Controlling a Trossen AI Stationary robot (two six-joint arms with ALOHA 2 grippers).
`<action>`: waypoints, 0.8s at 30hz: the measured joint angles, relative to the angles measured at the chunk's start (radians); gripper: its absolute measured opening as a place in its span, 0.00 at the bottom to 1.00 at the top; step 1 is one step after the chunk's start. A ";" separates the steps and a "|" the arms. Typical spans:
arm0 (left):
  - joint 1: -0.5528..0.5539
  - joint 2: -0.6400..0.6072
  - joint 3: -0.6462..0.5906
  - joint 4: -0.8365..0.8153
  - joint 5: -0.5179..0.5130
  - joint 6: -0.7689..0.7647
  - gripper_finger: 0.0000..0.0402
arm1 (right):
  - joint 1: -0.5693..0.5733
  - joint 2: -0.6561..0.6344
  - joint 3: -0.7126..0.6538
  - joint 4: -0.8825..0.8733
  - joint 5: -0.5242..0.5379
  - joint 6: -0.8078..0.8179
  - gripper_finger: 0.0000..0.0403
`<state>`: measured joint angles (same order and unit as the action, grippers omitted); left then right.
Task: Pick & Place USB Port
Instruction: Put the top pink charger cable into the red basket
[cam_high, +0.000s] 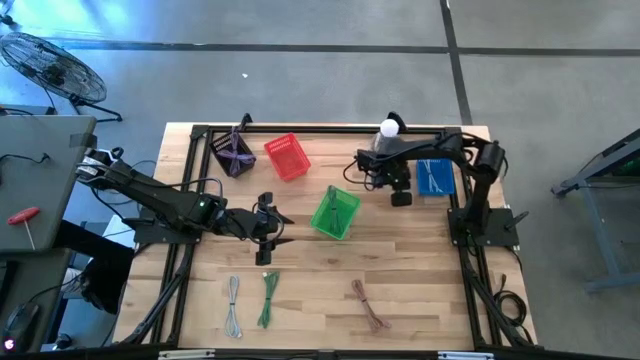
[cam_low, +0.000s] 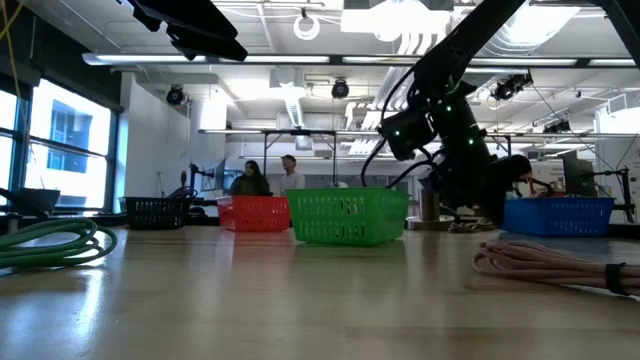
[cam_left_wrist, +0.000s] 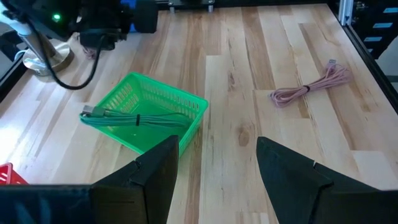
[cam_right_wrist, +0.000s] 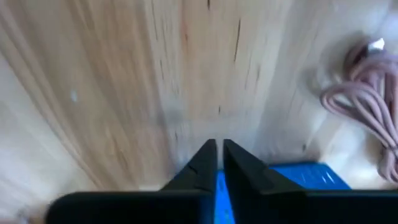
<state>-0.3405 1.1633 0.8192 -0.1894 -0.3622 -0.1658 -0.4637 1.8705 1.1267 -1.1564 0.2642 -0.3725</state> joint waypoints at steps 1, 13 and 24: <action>0.000 0.000 0.000 0.000 0.000 0.000 0.53 | 0.010 -0.003 0.000 -0.013 0.009 0.006 0.02; 0.000 0.000 0.000 0.000 0.001 0.000 0.53 | 0.081 -0.243 0.002 -0.023 0.122 0.161 0.00; 0.000 0.000 0.000 0.000 -0.004 0.000 0.53 | -0.121 -0.658 0.003 0.219 0.125 0.398 0.00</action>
<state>-0.3405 1.1633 0.8192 -0.1890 -0.3659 -0.1661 -0.5844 1.2123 1.1294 -0.9378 0.3890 0.0250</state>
